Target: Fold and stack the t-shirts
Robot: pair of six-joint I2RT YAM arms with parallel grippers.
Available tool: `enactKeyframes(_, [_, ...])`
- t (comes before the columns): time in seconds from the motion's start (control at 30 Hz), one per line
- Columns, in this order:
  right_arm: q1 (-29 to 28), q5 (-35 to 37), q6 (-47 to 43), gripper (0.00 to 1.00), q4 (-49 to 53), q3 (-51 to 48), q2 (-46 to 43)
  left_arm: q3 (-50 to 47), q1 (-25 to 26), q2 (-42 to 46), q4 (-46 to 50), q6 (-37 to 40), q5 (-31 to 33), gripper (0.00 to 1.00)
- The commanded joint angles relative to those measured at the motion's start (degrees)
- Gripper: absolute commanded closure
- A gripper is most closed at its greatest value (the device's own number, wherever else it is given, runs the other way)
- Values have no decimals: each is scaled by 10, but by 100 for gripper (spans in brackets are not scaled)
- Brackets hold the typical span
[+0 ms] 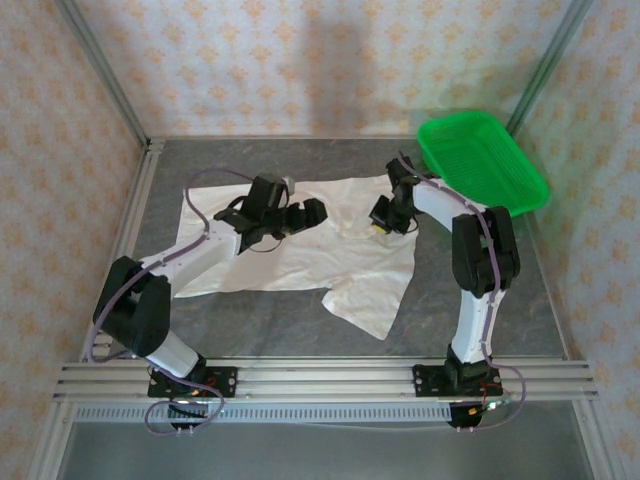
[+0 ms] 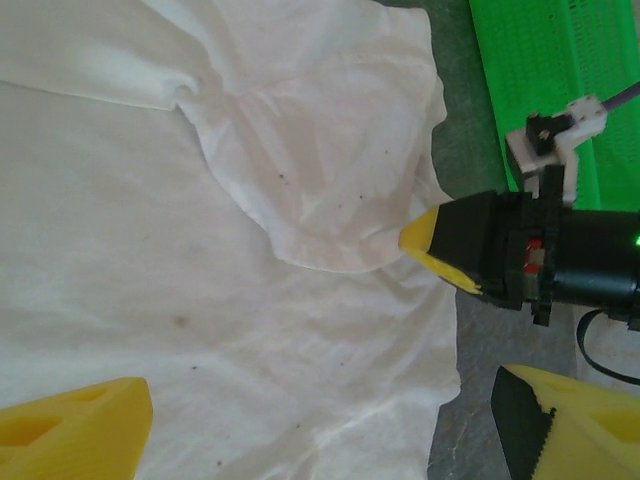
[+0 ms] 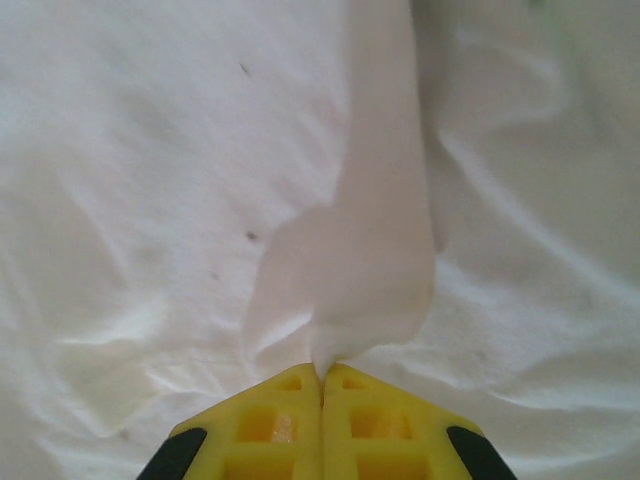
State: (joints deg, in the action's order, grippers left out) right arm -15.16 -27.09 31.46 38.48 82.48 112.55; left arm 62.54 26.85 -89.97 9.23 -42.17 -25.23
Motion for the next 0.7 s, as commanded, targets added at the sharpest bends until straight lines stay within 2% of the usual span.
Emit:
enactKeyframes(0.0, [18, 3, 13, 100, -6, 18, -3, 29, 10, -25, -26, -37, -17, 11])
enactKeyframes(0.2, [52, -24, 51, 100, -54, 12, -7, 54, 15, -84, -56, -108, -34, 13])
enactKeyframes(0.37, [59, -25, 55, 100, -56, 34, 14, 86, 24, -122, -67, -125, -38, 14])
enactKeyframes(0.57, [65, -25, 59, 100, -57, 50, 40, 116, 39, -159, -54, -133, -34, 21])
enactKeyframes(0.67, [71, -25, 60, 100, -54, 52, 49, 121, 41, -170, -40, -137, -25, 30])
